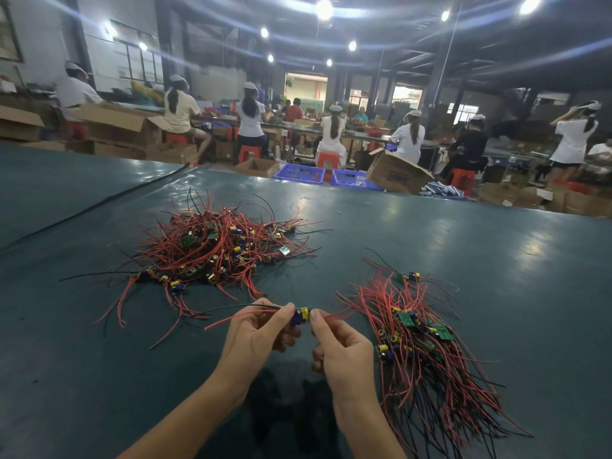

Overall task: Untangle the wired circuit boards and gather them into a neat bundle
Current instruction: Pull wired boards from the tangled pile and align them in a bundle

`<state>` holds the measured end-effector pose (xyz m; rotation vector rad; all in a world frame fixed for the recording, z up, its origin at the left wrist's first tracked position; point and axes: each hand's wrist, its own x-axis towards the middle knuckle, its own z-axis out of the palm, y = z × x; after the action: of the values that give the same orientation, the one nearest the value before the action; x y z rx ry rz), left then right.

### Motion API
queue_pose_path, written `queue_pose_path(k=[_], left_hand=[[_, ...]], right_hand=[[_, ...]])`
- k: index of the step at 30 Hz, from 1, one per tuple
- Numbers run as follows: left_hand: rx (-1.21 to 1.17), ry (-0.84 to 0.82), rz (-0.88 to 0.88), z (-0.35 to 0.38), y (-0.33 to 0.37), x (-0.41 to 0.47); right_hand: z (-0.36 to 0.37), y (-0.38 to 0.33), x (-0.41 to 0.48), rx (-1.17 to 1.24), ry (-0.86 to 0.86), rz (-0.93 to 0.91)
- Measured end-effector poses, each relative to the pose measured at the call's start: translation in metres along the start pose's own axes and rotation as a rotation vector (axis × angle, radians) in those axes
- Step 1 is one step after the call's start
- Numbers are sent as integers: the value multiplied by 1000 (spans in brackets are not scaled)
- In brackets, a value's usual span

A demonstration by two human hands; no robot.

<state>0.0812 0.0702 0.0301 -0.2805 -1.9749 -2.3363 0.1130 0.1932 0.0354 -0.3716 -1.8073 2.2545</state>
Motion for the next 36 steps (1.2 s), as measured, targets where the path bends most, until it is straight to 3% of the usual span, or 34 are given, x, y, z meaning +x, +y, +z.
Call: queue_pose_path(k=[4, 11, 19, 27, 30, 32, 36], left_hand=[[47, -62, -26, 1, -1, -1], [152, -127, -27, 6, -3, -3], [109, -224, -75, 9, 2, -4], [96, -341, -41, 1, 11, -7], [0, -268, -64, 0, 14, -5], [-70, -167, -75, -3, 15, 0], [-94, -123, -91, -2, 12, 2]], right_hand=[[-1, 1, 2, -15, 40, -9], [3, -1, -3, -16, -44, -17], [-14, -7, 14, 214, 208, 167], [-36, -18, 27, 476, 376, 117], [-54, -23, 34, 634, 484, 108], [-61, -26, 35, 573, 527, 47], [-45, -21, 24, 322, 280, -60]])
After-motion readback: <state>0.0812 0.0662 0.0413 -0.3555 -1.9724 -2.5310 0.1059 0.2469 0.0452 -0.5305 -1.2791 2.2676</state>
